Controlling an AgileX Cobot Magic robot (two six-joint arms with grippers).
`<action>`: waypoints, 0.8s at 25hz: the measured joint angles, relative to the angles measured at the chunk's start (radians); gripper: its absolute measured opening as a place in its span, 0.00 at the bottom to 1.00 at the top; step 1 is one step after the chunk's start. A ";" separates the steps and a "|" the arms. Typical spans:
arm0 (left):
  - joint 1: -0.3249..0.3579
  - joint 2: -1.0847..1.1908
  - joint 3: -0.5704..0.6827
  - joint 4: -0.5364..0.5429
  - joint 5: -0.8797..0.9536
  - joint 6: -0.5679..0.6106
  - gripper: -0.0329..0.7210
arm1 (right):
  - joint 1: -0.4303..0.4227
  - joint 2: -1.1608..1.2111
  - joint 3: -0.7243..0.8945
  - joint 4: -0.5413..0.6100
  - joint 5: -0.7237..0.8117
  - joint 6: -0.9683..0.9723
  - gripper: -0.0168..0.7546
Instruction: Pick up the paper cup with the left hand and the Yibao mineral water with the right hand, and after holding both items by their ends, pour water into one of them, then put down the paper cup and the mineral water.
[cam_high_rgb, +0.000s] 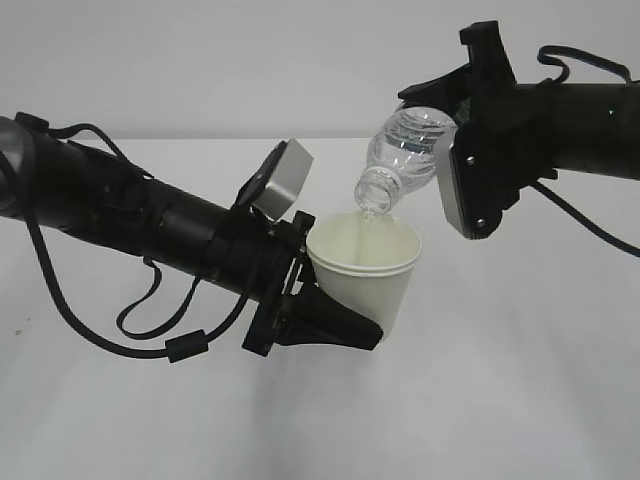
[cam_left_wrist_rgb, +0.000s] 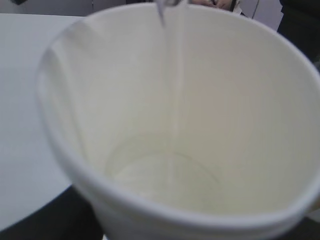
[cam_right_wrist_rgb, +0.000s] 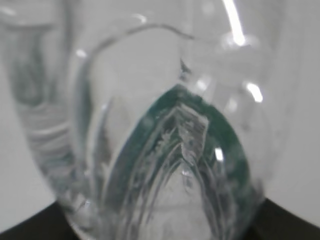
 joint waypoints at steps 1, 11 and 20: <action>0.000 0.000 0.000 0.000 0.000 0.000 0.62 | 0.000 0.000 0.000 0.000 0.000 -0.002 0.54; 0.000 0.000 0.000 0.000 0.000 0.000 0.62 | 0.000 0.000 0.000 0.000 0.000 -0.009 0.54; 0.000 0.000 0.000 0.000 0.000 0.000 0.62 | 0.000 0.000 0.000 0.000 0.000 -0.015 0.54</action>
